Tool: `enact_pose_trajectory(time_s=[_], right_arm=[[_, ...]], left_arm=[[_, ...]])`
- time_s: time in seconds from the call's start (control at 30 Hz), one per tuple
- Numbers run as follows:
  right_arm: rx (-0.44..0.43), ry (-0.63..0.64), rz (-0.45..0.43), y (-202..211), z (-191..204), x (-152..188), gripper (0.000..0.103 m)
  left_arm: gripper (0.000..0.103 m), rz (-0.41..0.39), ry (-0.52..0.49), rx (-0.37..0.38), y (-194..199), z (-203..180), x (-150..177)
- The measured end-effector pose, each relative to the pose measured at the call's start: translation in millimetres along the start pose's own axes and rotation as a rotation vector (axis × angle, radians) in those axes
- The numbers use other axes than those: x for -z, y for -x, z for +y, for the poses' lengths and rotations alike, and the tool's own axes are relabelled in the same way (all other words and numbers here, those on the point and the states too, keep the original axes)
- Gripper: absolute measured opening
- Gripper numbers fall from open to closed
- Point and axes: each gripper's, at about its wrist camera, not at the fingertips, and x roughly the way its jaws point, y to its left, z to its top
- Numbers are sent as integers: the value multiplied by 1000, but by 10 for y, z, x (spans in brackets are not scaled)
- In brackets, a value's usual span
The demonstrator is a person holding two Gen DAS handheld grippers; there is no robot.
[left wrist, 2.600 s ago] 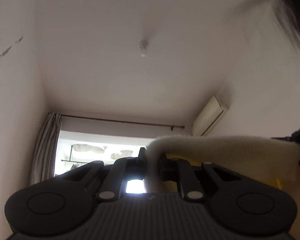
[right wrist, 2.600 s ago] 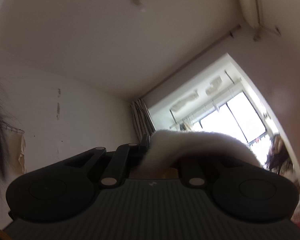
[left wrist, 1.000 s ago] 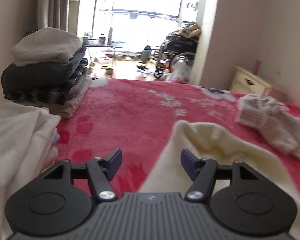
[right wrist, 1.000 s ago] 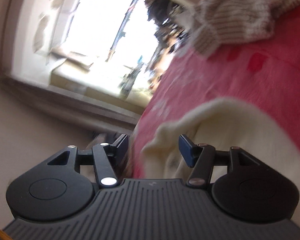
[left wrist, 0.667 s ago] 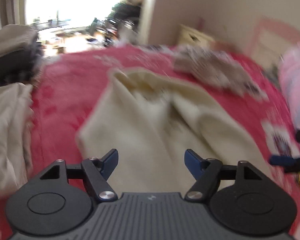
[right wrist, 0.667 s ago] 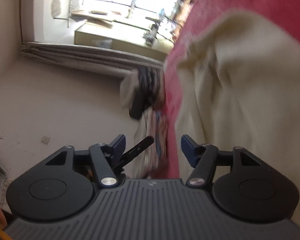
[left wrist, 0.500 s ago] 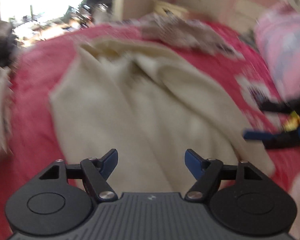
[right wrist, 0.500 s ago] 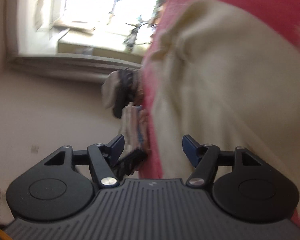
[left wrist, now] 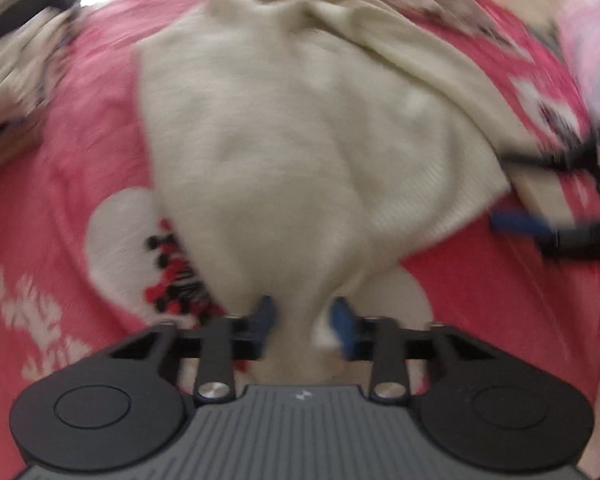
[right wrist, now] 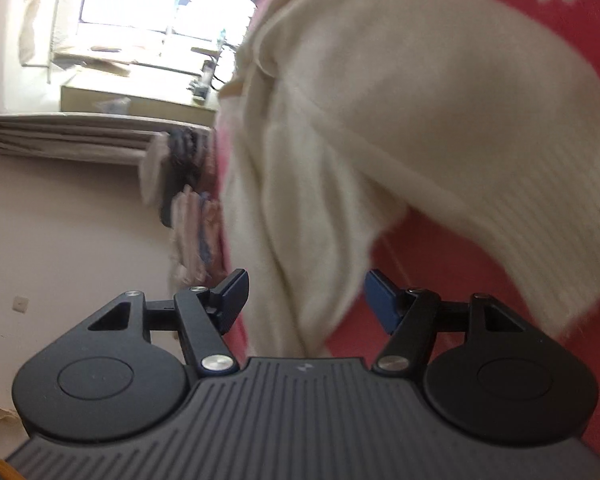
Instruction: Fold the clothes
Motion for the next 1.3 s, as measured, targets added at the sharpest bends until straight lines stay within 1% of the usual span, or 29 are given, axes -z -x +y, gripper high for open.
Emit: enact_pose_trajectory(time_s=[0.03,0.07,0.1,0.13,0.27,0.33,0.37,0.4,0.43,0.47,0.5,0.53,0.6,0.67,0.7,0.73,0.77,0.8,0.83,0.87,0.9,0.93,0.97,1.03,1.1,1.2,1.3], right_arm=[[9,-1,3,-26,-24,3,65],[18,-3,6,-52,-48,6,65],[27,-4,8,-78,-72,10,65],[36,-5,11,-104,-95,13,65],[38,-25,-5,-89,-145,13,64],[30,-46,-7,-85,-183,17,64],[27,-55,-8,-86,-197,19,64],[27,-58,-7,-91,-199,19,64],[29,-59,-7,-95,-192,22,64],[31,-56,-8,-94,-186,26,64],[34,-52,-8,-91,-181,32,64],[37,-49,-8,-90,-177,38,64],[42,-45,-10,-89,-172,48,64],[43,-47,-13,-81,-178,53,64],[43,-47,-14,-74,-180,55,64],[44,-44,-16,-73,-178,58,64],[45,-39,-17,-74,-173,62,64],[49,-31,-17,-77,-166,65,64],[54,-23,-16,-78,-160,67,64],[58,-16,-16,-79,-156,68,64],[59,-13,-16,-77,-157,67,64],[59,-13,-16,-74,-160,65,64],[57,-16,-17,-69,-168,62,64],[52,-22,-18,-60,-181,57,64],[48,-27,-18,-53,-189,54,64],[47,-28,-19,-45,-187,60,64],[50,-27,-20,-46,-181,67,64]], left_arm=[[9,-12,23,4,23,54,9],[1,-28,37,-4,50,97,21],[1,-47,50,-16,82,131,28],[0,-73,74,-11,132,173,28],[0,-234,184,113,526,446,-27],[0,-274,183,149,680,525,-96],[3,-278,167,163,727,533,-126],[5,-249,119,167,718,482,-146],[20,-219,67,161,695,413,-148],[45,-192,5,137,634,300,-108],[55,-172,-66,115,551,165,-48],[61,-153,-136,93,469,30,12],[61,-129,-278,48,274,-231,169],[62,-101,-395,4,30,-437,330],[62,-89,-436,-18,-78,-515,390],[63,-85,-473,-60,-167,-586,457],[64,-102,-511,-95,-224,-640,532],[64,-125,-531,-110,-231,-666,582],[59,-140,-526,-110,-220,-666,606],[42,-152,-515,-107,-206,-657,621],[33,-158,-491,-101,-187,-620,607],[19,-158,-463,-104,-169,-569,574],[14,-156,-425,-97,-144,-507,534],[11,-148,-316,-49,-60,-337,434],[10,-166,-204,-17,66,-175,368],[10,-245,-57,12,318,53,320],[9,-354,37,69,602,230,231]])
